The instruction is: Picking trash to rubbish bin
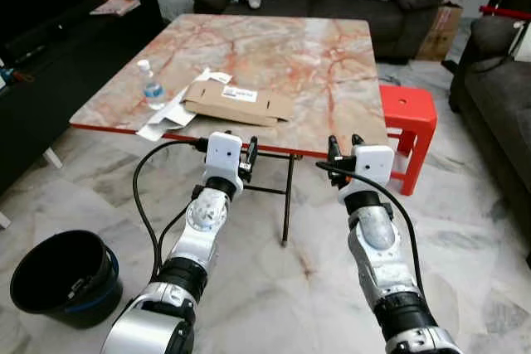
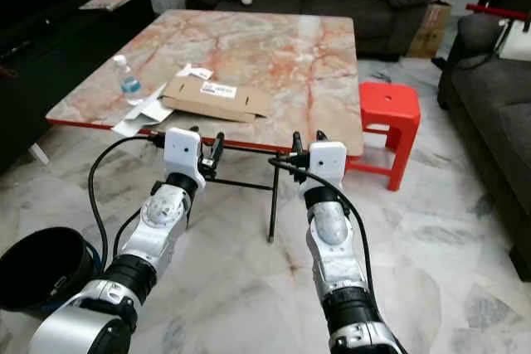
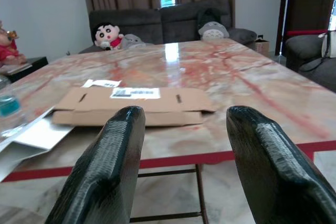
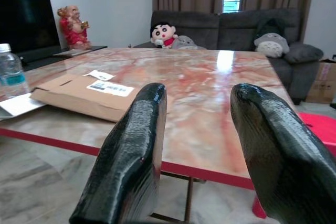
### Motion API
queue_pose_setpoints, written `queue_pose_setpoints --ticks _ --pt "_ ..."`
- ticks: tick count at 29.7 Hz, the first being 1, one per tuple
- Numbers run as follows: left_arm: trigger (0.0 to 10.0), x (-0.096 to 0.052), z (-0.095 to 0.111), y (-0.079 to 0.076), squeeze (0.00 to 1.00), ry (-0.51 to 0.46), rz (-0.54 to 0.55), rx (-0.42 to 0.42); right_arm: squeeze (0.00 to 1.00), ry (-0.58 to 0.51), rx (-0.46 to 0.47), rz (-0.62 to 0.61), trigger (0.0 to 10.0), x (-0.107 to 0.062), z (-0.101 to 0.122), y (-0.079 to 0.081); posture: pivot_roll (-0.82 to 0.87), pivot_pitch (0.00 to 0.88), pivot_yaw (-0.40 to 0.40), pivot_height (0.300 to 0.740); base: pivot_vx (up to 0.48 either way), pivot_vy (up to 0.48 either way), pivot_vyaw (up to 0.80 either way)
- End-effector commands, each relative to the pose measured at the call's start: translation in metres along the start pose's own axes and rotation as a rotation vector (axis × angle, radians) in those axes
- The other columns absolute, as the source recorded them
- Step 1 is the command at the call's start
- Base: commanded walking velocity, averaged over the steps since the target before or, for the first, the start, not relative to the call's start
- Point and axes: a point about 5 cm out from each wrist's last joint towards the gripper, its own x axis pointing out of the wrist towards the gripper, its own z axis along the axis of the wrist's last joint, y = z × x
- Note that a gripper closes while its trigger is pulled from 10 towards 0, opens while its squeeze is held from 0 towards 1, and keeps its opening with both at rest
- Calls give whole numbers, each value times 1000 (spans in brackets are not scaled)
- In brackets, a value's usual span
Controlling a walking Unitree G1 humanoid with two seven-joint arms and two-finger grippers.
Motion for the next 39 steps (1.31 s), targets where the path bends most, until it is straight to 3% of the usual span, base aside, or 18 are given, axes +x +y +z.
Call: queue_pose_setpoints --ticks 1,17,26,30,39 --pt "10000 1 2 6 0 -3 14 -3 0 -14 16 18 10000 2 5 6 52 0 10 740 0 480 0" --pt "10000 4 7 -2 0 -14 -30 15 0 -20 23 10 10000 1 7 5 50 0 18 740 0 22 0" --pt "10000 7 9 1 0 -8 -11 21 0 -29 30 -5 10000 2 10 1 47 0 20 740 388 0 0" --pt "10000 7 9 0 0 -8 -13 18 0 -41 -10 26 10000 0 11 3 47 0 20 740 434 0 356" --pt "10000 8 10 0 0 -6 -8 16 0 -31 28 15 10000 1 11 2 50 0 15 740 433 0 227"
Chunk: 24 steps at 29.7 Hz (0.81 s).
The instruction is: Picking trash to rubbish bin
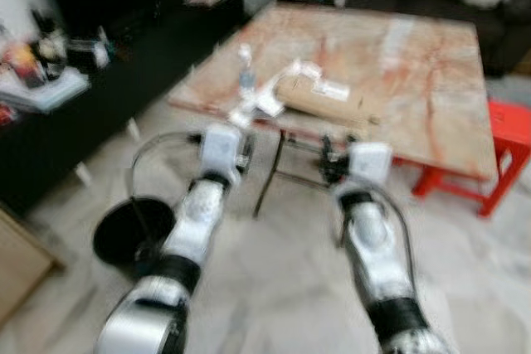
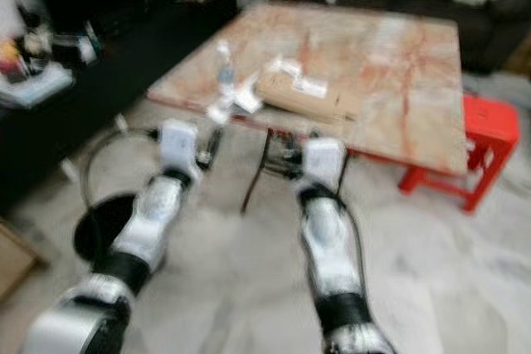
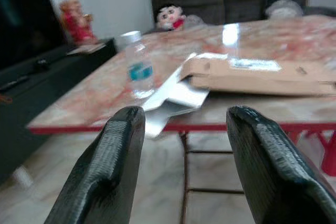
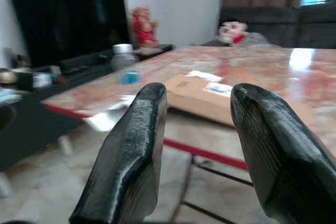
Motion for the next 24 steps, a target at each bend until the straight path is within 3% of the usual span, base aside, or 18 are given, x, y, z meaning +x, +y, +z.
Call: queue_pose_setpoints --ticks 1,24 --pt "10000 5 9 -13 0 -28 -30 -15 0 -12 -2 -31 10000 0 4 -11 50 0 15 740 435 0 0" --pt "10000 5 10 -12 0 -30 -24 -14 0 -2 6 -12 10000 1 3 -6 55 1 11 740 429 0 0"
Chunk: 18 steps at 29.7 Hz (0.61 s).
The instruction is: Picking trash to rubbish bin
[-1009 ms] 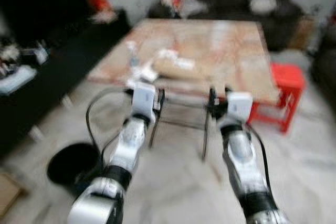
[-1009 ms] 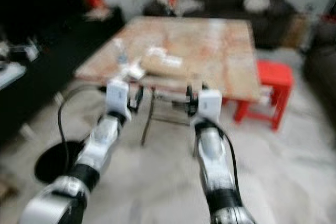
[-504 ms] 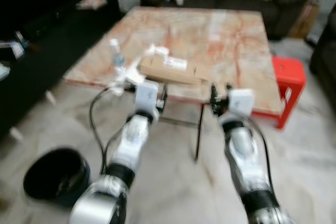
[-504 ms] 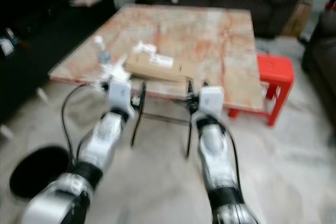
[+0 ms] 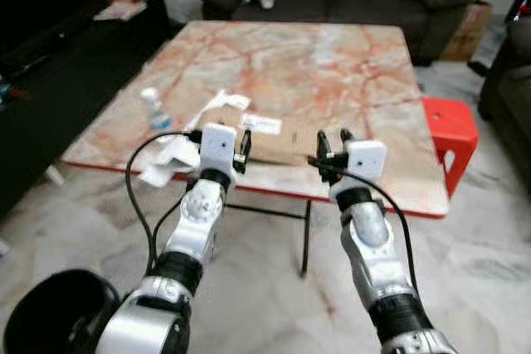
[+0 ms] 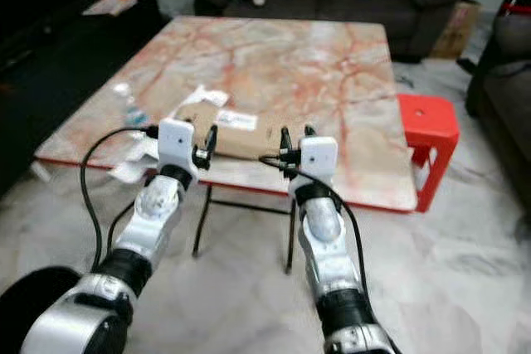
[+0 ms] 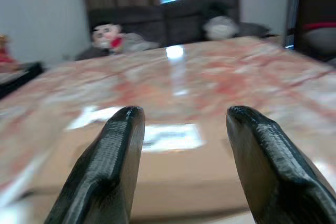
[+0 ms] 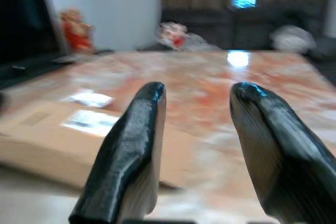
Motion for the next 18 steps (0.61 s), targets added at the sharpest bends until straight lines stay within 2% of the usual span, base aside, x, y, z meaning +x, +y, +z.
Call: queue_pose_setpoints --ticks 1,14,18 --pt "10000 1 3 12 0 -4 22 20 0 -24 19 20 10000 4 7 8 55 3 11 740 424 0 0" --pt "10000 1 3 11 0 -6 15 26 0 -17 26 24 10000 3 5 9 55 5 13 740 417 0 0" --pt "10000 -3 1 10 0 -15 -9 34 0 -10 26 26 10000 2 3 10 56 6 14 740 0 0 0"
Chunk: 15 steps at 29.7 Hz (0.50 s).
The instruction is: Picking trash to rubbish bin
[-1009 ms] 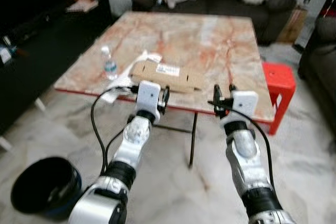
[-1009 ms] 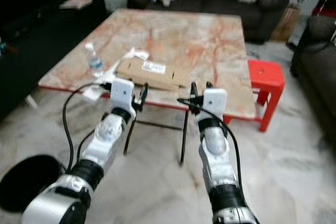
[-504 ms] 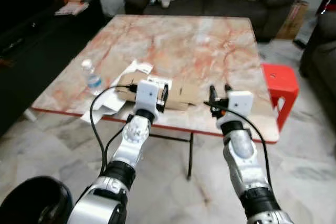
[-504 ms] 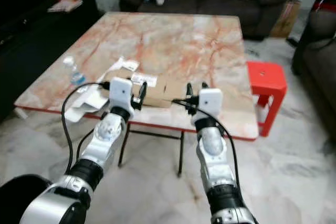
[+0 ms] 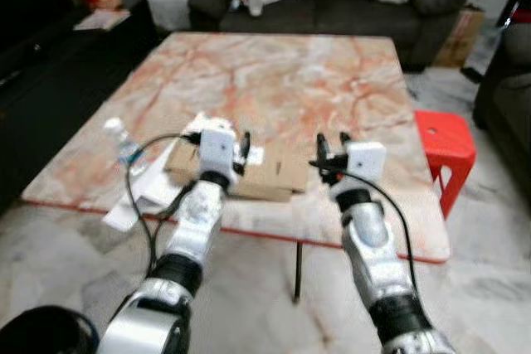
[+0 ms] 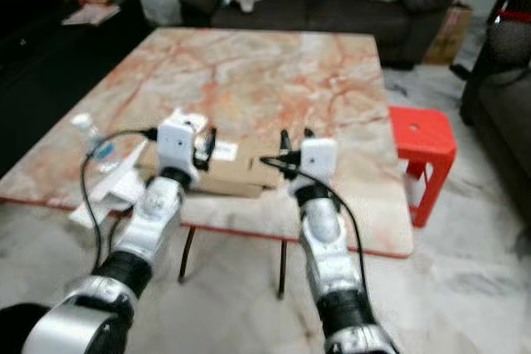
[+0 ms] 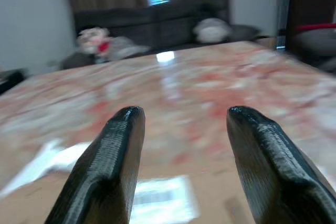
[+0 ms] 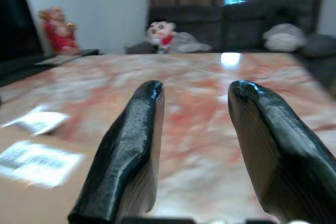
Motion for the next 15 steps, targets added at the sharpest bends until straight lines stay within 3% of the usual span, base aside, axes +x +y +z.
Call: queue_pose_setpoints --ticks 1,14,15 --pt "10000 -1 3 13 0 -16 21 26 0 -20 20 26 10000 3 6 11 56 7 15 740 0 0 0" --pt "10000 -6 -6 17 0 37 42 -14 0 -14 21 28 10000 2 4 11 57 5 14 740 0 0 0" --pt "10000 -6 -7 18 1000 47 46 -34 0 -14 21 31 10000 2 4 12 57 2 15 740 0 0 0"
